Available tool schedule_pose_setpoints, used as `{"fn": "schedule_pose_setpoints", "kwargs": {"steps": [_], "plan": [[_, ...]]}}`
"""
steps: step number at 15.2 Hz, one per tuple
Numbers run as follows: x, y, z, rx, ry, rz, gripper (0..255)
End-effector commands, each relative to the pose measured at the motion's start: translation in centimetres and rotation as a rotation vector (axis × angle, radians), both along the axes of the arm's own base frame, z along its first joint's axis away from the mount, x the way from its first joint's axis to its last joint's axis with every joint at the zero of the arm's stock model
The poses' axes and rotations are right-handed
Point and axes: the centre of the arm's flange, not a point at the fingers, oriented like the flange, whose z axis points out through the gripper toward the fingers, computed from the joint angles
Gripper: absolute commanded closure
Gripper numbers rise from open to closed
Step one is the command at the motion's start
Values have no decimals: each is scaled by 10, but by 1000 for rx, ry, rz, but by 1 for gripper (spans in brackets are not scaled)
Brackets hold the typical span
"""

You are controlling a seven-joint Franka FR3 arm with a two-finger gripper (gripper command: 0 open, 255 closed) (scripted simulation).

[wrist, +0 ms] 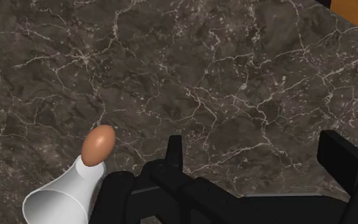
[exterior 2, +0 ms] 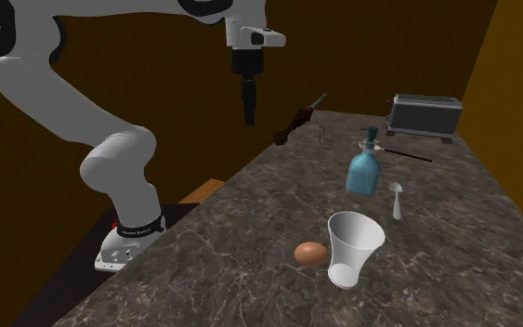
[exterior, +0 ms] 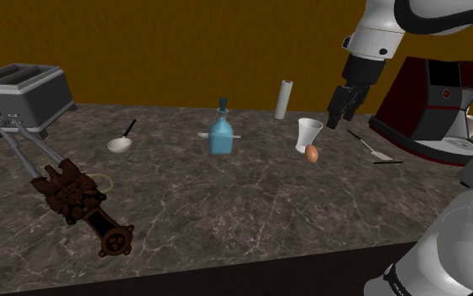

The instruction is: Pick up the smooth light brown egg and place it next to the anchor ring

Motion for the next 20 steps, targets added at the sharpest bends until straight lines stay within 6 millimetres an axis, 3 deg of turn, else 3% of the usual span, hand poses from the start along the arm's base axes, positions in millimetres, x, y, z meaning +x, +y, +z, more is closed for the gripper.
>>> {"fn": "schedule_pose_setpoints", "kwargs": {"steps": [1, 20], "plan": [[0, 0, 0, 0, 0, 0, 0], [87, -165, -163, 15, -74, -20, 0]]}}
